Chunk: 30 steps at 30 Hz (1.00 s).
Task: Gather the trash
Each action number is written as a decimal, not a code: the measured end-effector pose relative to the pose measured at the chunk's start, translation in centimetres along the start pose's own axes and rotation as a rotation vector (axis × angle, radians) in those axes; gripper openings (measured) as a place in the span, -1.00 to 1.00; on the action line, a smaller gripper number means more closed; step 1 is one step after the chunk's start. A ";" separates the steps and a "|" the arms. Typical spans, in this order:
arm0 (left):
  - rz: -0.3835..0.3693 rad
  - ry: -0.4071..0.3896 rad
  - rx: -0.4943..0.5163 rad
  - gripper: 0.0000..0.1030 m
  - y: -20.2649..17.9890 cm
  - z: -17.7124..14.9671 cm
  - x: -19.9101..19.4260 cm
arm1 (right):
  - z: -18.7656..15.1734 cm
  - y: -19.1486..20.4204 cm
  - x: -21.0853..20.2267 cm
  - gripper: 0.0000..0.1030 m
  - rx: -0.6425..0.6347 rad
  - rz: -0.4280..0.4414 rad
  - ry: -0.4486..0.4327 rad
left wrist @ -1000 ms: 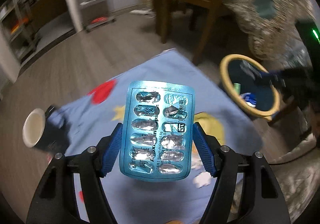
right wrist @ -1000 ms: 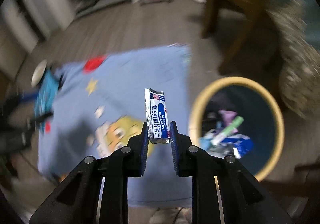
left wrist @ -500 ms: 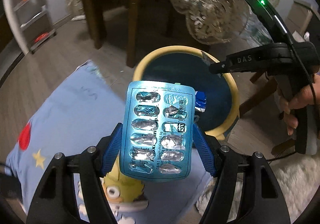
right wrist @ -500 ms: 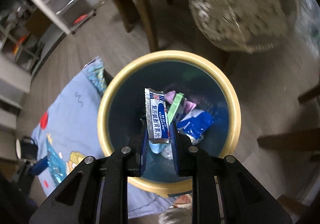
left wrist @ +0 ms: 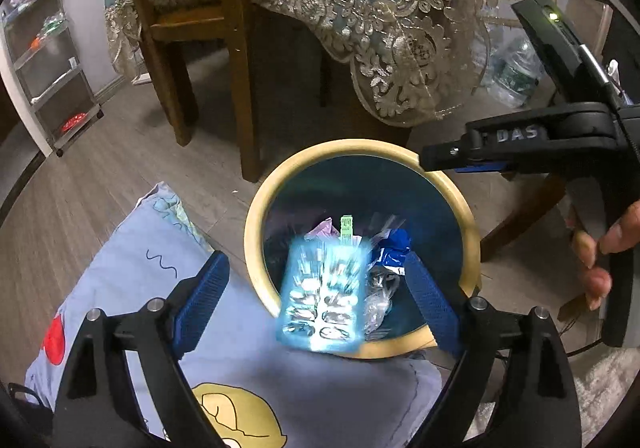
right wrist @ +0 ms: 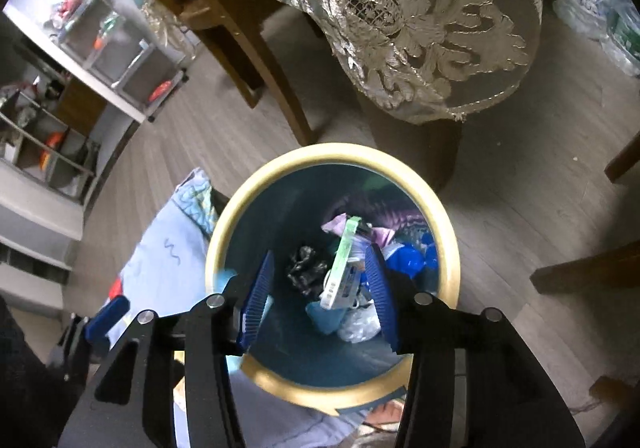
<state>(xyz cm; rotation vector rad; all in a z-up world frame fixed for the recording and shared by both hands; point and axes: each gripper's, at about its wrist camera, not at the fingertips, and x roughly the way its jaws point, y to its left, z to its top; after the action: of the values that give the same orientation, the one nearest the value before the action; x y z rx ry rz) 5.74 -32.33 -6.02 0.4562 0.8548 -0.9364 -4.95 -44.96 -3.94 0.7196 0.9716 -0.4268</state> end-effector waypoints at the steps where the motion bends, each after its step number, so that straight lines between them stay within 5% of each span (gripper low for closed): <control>1: 0.005 0.005 -0.005 0.70 0.0 -0.1 -0.1 | 0.1 -0.1 -0.3 -0.01 0.002 0.007 0.004; 10: 0.021 -0.054 -0.039 0.80 0.2 -2.8 -6.0 | -1.4 1.9 -4.5 0.43 -0.107 0.015 0.006; 17: 0.031 -0.074 -0.074 0.88 0.2 -5.3 -11.1 | -5.2 6.1 -9.5 0.85 -0.226 0.004 -0.115; 23: 0.068 -0.102 -0.119 0.88 0.7 -7.5 -14.5 | -8.7 5.7 -11.0 0.90 -0.211 -0.022 -0.157; 30: 0.086 -0.128 -0.192 0.88 1.1 -9.1 -15.1 | -13.2 5.8 -12.2 0.90 -0.247 -0.152 -0.247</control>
<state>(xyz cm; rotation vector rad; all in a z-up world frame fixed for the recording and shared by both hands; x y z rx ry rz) -1.93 -17.90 0.64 0.2624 0.7939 -0.7867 -15.36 -31.23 3.80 0.3610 0.8296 -0.5055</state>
